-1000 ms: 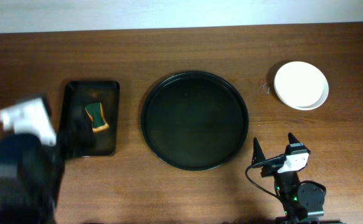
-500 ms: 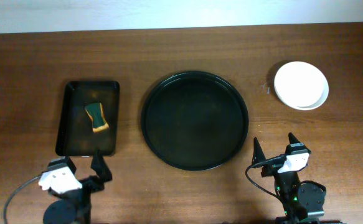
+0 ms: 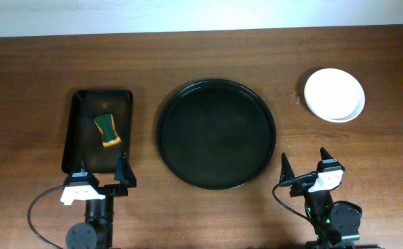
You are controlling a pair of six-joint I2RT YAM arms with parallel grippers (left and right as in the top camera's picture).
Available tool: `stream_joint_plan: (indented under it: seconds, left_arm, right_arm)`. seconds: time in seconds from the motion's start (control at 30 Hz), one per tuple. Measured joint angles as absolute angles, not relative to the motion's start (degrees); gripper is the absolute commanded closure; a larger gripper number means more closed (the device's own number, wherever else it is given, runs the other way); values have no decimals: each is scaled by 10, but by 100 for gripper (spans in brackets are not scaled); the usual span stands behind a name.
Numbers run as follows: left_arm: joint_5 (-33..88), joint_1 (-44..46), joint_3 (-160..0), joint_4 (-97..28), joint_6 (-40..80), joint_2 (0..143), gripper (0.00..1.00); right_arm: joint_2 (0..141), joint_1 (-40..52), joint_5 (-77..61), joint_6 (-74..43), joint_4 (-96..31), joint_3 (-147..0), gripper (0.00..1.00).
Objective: Clean dirty plates on tray and stack at the side
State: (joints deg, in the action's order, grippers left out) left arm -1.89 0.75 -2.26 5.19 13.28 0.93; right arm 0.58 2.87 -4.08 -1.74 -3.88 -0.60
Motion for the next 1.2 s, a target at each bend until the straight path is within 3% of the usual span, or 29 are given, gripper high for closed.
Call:
stream_joint_plan:
  seconds: [0.17,0.47,1.2]
  left_arm:
    - [-19,-6,-7,-46,124,8,1]
    - [-18,-10,-7,-46,26,8,1]
    - [-19,-10,-7,-46,13,8,1]
  right_arm:
    - [6,29,-41,-17,-39,-6,1]
    - [6,29,-41,-17,-39,-6,1]
    - [6,29,-41,-17,-39,-6,1]
